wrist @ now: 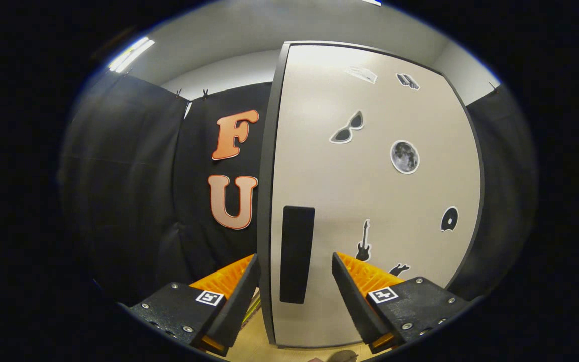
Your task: Open the shoe cabinet door, grab the shoes and put them into the shoe cabinet, then close the shoe cabinet door.
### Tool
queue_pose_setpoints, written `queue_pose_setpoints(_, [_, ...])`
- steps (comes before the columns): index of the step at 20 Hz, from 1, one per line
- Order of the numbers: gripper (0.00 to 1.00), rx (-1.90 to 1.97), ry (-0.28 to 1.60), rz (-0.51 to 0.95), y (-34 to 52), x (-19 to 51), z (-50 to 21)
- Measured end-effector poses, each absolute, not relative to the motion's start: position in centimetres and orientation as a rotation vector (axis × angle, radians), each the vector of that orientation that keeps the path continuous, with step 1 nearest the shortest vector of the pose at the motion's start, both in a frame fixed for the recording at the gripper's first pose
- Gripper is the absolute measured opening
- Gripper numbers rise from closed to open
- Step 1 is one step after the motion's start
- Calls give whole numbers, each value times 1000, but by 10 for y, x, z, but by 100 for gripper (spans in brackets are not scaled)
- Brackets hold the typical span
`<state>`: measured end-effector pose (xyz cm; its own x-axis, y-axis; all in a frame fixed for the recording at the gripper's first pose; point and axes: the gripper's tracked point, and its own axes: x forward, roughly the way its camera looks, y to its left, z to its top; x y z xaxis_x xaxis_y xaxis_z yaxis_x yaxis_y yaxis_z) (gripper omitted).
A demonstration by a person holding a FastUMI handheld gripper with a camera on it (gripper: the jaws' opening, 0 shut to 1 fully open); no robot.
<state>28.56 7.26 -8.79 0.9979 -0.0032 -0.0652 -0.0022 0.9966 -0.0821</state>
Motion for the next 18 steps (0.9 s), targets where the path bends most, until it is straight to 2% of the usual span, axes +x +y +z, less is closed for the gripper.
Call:
queue_pose_setpoints(8, [60, -126, 73, -14, 79, 313, -101])
queue_pose_setpoints(10, [51, -154, 52, -51, 74, 314, -100])
queue_pose_setpoints(11, [41, -142, 57, -53, 74, 314, -102])
queue_pose_setpoints(18, [27, -79, 110, -67, 73, 314, -104])
